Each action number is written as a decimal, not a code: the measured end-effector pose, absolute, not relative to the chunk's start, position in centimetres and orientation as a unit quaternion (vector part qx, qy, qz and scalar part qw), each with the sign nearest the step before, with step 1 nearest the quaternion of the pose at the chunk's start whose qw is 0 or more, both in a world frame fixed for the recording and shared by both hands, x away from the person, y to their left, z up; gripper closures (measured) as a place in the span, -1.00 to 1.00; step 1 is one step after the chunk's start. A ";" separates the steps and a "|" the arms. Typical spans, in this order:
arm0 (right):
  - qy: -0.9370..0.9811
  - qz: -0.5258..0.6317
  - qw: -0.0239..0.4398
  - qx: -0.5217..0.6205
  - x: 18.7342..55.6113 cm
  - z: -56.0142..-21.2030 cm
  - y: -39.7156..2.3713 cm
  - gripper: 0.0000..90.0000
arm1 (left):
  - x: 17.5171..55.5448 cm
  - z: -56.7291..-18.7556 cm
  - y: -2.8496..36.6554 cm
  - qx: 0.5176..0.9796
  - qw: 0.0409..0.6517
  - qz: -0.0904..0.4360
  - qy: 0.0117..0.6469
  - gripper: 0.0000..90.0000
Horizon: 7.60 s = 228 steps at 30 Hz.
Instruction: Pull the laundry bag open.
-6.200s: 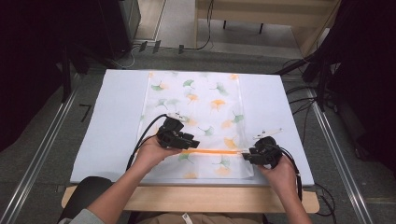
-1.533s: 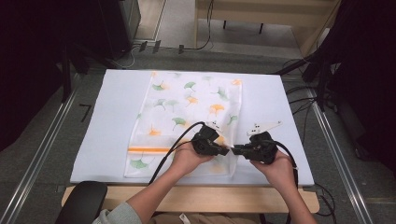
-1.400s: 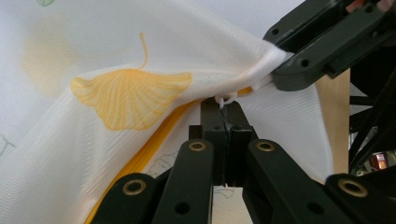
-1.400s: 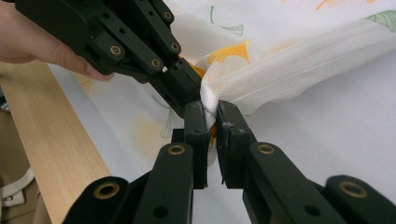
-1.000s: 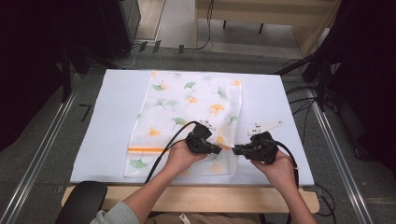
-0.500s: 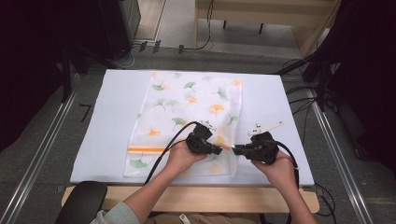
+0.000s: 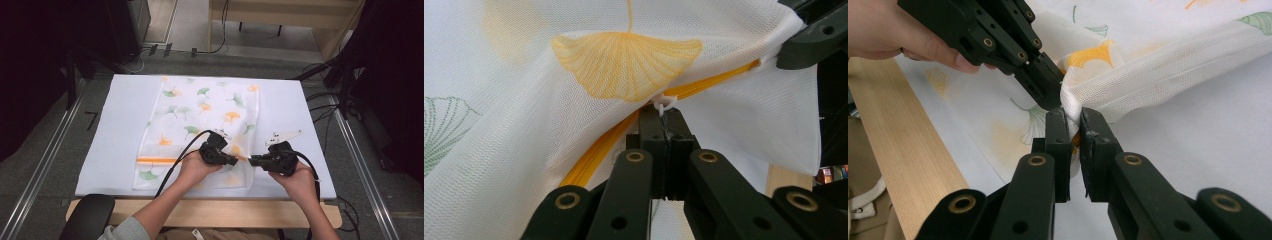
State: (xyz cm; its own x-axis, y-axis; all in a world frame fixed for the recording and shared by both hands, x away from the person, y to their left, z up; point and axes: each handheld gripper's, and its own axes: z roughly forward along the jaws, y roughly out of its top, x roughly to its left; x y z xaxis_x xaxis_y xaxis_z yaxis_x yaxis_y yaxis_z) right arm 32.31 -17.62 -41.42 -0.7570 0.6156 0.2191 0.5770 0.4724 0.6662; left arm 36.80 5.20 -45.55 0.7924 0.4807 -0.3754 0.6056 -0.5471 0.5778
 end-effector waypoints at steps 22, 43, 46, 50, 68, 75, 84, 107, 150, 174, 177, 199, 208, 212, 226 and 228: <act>0.854 0.382 0.026 0.352 32.3 -41.4 -18.3 0.90 | 37.2 -45.5 7.1 0.877 0.341 -0.077 0.330 1.00; 0.854 0.380 0.022 0.354 32.4 -41.6 -18.6 0.90 | 37.1 -45.2 7.1 0.878 0.336 -0.079 0.333 1.00; 0.854 0.381 0.021 0.355 32.4 -41.6 -18.5 0.90 | 37.2 -45.3 7.2 0.876 0.338 -0.080 0.334 1.00; 0.855 0.380 0.021 0.353 32.4 -41.6 -18.4 0.90 | 37.3 -45.3 7.4 0.877 0.335 -0.079 0.335 1.00; 0.848 0.386 0.020 0.362 32.6 -41.6 -19.1 0.90 | 37.8 -44.3 10.1 0.877 0.333 -0.098 0.333 1.00; 0.847 0.386 0.019 0.365 32.6 -41.6 -19.2 0.90 | 37.7 -44.2 10.2 0.876 0.336 -0.099 0.331 1.00; 0.847 0.385 0.018 0.367 32.7 -41.7 -19.3 0.90 | 37.7 -44.1 10.2 0.878 0.333 -0.099 0.330 1.00; 0.847 0.384 0.018 0.368 32.3 -41.6 -19.5 0.89 | 38.2 -44.4 11.0 0.876 0.327 -0.101 0.340 1.00; 0.849 0.376 0.015 0.371 32.7 -41.8 -19.9 0.89 | 38.2 -44.0 13.2 0.868 0.325 -0.092 0.364 1.00; 0.854 0.370 0.008 0.366 33.5 -42.0 -19.5 0.89 | 36.8 -43.1 14.7 0.868 0.323 -0.085 0.368 1.00; 0.854 0.371 0.007 0.366 33.5 -42.0 -19.5 0.89 | 36.8 -43.2 14.8 0.866 0.324 -0.088 0.371 1.00; 0.855 0.366 0.002 0.366 33.8 -42.4 -19.4 0.89 | 36.9 -43.2 18.7 0.863 0.299 -0.076 0.400 1.00; 0.857 0.364 0.003 0.366 33.8 -42.4 -19.2 0.89 | 36.8 -43.1 18.9 0.860 0.305 -0.076 0.401 1.00; 0.857 0.362 0.002 0.367 33.8 -42.4 -19.3 0.89 | 36.9 -43.3 18.9 0.860 0.303 -0.079 0.402 1.00; 0.857 0.358 0.002 0.370 33.9 -42.5 -19.4 0.89 | 36.8 -43.5 18.7 0.855 0.309 -0.086 0.407 1.00; 0.857 0.358 0.002 0.370 34.0 -42.6 -19.4 0.89 | 36.8 -43.6 18.7 0.857 0.307 -0.086 0.405 1.00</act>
